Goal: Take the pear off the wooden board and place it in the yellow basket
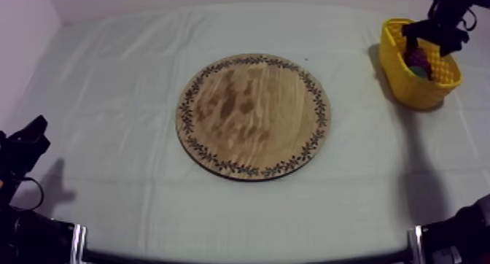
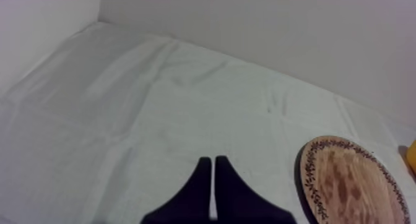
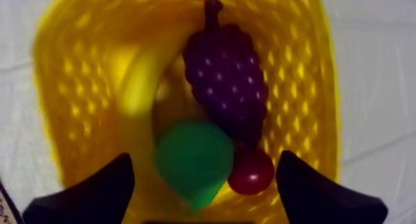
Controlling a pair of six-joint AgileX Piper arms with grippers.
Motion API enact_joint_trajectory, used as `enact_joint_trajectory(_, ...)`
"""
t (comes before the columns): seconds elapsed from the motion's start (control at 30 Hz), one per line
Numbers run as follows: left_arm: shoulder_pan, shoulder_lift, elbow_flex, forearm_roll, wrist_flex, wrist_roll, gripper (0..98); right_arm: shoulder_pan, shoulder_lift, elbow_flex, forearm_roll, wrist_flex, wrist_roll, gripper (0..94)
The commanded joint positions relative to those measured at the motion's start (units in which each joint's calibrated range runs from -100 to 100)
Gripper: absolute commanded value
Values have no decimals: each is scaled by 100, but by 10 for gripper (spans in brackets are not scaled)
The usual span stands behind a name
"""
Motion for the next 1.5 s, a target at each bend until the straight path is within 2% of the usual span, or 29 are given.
enact_joint_trajectory(0.0, 1, 0, 0, -2, -1, 0, 1, -51, -285, -2, 13, -92, 48, 635)
enact_joint_trajectory(0.33, 1, 0, 0, -2, -1, 0, 1, -443, -2578, 915, 52, -962, 257, 539)
enact_joint_trajectory(0.6, 1, 0, 0, -2, -1, 0, 1, -661, -4856, 2882, 74, -2246, 178, 475)
enact_joint_trajectory(0.7, 1, 0, 0, -2, -1, 0, 1, -645, -5713, 3685, -93, -2648, 330, 453)
enact_joint_trajectory(0.87, 1, 0, 0, -2, -1, 0, 1, -545, -7215, 5149, -626, -3261, 891, 420)
enact_joint_trajectory(1.0, 1, 0, 0, -2, -1, 0, 1, -482, -8339, 6131, -1183, -3369, 1482, 395)
enact_joint_trajectory(1.1, 1, 0, 0, -2, -1, 0, 1, -428, -9030, 6729, -1461, -3366, 1733, 356)
enact_joint_trajectory(1.23, 1, 0, 0, -2, -1, 0, 1, -400, -9803, 7423, -1612, -3282, 1862, 285)
enact_joint_trajectory(1.47, 1, 0, 0, -2, -1, 0, 1, -419, -10693, 8143, -1654, -2940, 1839, 102)
